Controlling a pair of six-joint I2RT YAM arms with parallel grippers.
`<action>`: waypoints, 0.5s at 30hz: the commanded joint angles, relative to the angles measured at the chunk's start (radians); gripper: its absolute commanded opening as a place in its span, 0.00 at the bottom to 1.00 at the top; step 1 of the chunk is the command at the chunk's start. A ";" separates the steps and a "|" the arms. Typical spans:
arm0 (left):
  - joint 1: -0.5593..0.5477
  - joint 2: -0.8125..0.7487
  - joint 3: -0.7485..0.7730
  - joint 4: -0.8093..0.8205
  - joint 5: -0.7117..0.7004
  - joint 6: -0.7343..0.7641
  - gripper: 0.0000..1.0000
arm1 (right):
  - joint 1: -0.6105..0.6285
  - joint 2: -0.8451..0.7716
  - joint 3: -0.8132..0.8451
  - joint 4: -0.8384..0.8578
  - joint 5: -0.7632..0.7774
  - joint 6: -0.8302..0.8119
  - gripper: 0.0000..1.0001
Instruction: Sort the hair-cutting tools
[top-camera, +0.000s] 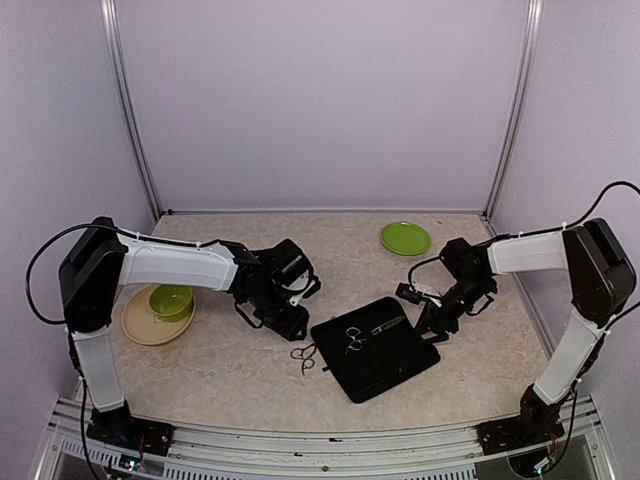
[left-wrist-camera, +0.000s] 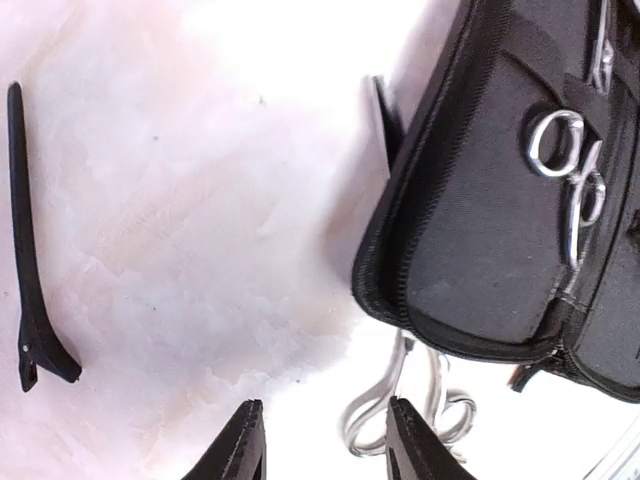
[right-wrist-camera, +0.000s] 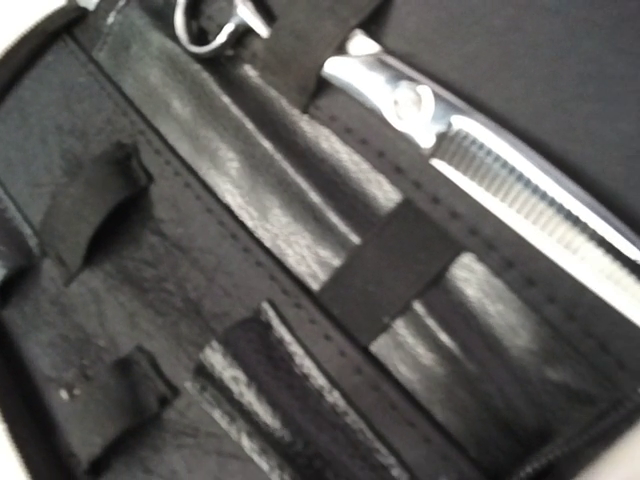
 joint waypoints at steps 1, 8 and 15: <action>-0.005 0.040 0.014 0.042 0.058 0.040 0.41 | 0.011 -0.064 -0.005 0.001 0.055 0.013 0.51; -0.004 0.101 0.044 0.042 0.071 0.054 0.35 | 0.010 -0.084 -0.009 0.008 0.058 0.017 0.52; -0.016 0.119 0.061 0.009 0.057 0.063 0.31 | 0.010 -0.090 0.013 0.000 0.070 0.005 0.52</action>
